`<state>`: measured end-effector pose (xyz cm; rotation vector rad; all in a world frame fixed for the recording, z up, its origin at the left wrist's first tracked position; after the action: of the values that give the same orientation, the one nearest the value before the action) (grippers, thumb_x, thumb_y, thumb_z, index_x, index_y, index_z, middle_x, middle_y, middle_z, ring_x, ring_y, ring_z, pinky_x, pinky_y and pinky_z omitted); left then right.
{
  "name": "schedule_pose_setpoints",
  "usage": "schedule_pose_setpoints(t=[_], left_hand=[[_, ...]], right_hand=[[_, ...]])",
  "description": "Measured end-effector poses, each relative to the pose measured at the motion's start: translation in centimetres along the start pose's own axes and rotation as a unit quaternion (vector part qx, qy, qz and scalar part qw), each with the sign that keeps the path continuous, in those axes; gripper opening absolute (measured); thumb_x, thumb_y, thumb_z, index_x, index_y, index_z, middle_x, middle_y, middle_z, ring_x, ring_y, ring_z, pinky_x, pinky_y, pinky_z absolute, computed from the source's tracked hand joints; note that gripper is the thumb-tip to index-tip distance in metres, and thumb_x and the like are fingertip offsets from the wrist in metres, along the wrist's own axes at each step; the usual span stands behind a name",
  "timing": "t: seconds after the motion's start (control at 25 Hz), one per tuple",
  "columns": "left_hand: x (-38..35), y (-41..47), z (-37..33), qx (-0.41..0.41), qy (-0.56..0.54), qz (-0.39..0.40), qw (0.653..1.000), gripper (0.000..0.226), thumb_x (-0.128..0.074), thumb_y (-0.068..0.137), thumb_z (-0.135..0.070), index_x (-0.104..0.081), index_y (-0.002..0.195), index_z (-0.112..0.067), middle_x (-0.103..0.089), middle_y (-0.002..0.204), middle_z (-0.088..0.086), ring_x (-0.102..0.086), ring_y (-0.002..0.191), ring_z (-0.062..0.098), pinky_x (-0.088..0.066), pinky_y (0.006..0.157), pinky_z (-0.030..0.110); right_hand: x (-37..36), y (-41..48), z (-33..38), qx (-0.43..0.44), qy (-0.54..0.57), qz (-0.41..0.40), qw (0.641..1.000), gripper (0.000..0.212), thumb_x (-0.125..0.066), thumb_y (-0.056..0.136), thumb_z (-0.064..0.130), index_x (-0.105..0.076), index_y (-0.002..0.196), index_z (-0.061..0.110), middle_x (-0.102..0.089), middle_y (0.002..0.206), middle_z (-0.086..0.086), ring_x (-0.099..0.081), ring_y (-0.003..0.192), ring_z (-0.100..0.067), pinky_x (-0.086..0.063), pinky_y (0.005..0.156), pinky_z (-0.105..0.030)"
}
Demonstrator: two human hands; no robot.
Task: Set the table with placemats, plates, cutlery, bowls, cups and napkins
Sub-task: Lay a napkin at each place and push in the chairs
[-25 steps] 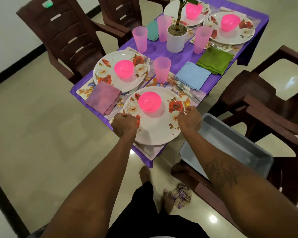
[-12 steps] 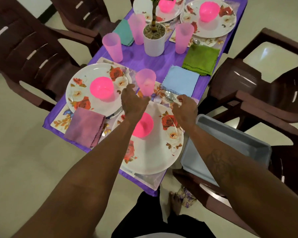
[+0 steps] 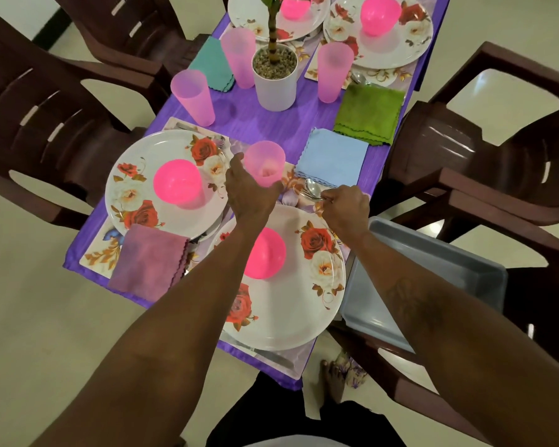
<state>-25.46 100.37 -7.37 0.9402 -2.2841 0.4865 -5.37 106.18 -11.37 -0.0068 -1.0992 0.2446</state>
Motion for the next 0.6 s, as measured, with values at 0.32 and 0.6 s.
schedule_pose_setpoints(t=[0.32,0.6], left_hand=[[-0.58,0.58,0.35,0.008,0.001,0.023,1.0,0.098,-0.093,0.063,-0.037,-0.043,0.146,-0.016,-0.061,0.134,0.009,-0.056,0.124,0.035,-0.047,0.099,0.043],[0.16,-0.02,0.78,0.03,0.021,-0.006,0.999,0.08,-0.095,0.057,-0.041,-0.058,0.122,-0.011,-0.071,0.111,0.007,-0.066,0.103,0.029,-0.052,0.082,0.037]], right_hand=[[-0.55,0.71,0.26,0.032,0.05,0.047,0.997,0.031,-0.056,0.085,0.012,-0.082,0.1,0.02,-0.076,0.091,-0.007,-0.065,0.084,-0.029,-0.043,0.063,-0.03],[-0.89,0.86,0.24,0.041,0.097,0.055,0.993,0.026,-0.061,0.083,0.011,-0.081,0.098,0.016,-0.079,0.089,-0.005,-0.071,0.084,-0.025,-0.052,0.072,-0.028]])
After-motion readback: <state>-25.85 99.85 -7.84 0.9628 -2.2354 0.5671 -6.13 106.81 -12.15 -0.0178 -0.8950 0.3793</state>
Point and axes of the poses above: each hand's wrist, its own y-axis towards the middle knuckle, its own x-axis out of the back of the hand, z = x × y, the point moved 3 cm from there along y, towards the middle knuckle
